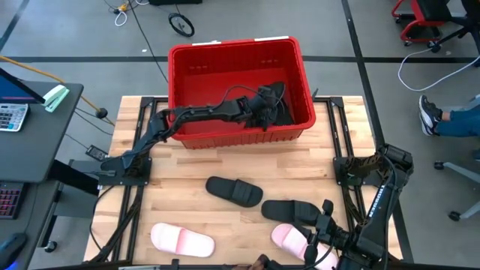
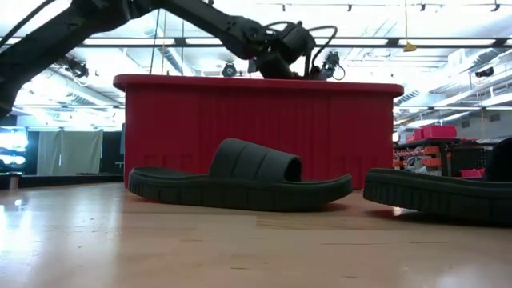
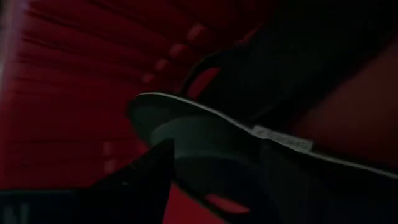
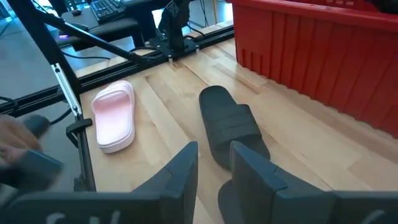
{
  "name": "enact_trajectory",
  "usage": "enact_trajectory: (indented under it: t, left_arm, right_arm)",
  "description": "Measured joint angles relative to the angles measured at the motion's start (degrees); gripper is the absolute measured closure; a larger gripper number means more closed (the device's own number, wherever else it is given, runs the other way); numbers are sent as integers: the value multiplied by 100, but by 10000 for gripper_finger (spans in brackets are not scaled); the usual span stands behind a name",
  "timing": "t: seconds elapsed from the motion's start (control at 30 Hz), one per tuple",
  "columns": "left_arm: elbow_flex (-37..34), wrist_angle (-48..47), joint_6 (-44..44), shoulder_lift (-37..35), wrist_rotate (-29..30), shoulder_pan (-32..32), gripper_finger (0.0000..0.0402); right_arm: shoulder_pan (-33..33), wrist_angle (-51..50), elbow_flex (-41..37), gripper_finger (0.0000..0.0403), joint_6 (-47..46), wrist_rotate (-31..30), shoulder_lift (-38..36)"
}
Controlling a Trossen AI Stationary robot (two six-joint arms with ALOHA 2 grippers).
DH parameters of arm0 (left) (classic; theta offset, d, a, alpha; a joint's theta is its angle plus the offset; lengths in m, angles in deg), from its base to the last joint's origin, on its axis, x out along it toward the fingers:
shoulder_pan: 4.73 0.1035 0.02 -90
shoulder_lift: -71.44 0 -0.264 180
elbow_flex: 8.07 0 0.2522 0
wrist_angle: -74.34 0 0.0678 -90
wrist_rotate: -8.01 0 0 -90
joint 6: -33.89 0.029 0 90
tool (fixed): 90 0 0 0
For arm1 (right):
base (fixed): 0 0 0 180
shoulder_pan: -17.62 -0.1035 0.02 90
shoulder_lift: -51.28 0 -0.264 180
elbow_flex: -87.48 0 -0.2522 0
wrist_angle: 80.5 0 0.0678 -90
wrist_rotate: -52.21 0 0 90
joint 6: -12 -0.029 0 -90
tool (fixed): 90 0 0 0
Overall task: Pick and place slides into bin
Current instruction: Put the left black slide into the red container
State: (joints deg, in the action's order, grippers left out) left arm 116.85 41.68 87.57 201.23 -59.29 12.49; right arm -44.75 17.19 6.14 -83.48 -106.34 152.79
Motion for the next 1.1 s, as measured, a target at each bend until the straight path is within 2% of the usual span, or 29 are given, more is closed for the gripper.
enact_trajectory:
  t: [0.3,0.47,0.63,0.8,0.87,1.03,1.1]
  left_arm:
    - [0,-32,852,-369,1538,-408,164]
    - [0,3,952,-786,1899,-574,164]
    - [0,39,777,-1438,1968,-700,165]
    - [4,-224,319,-2237,2490,-892,174]
    - [4,-448,-124,-2573,2768,-1040,180]
    - [4,-2017,-1564,-3434,2876,-1613,199]
    - [4,-2879,-2492,-3733,2831,-1873,207]
  right_arm:
    - [0,-2,0,302,13,2,0]
    - [0,-2,0,302,20,2,0]
    - [-2,-2,0,302,107,2,0]
    - [0,-11,-2,302,121,0,0]
    - [-1,-19,-2,302,141,2,0]
    - [0,-18,-2,302,284,-13,0]
    - [17,-18,-2,302,293,-13,0]
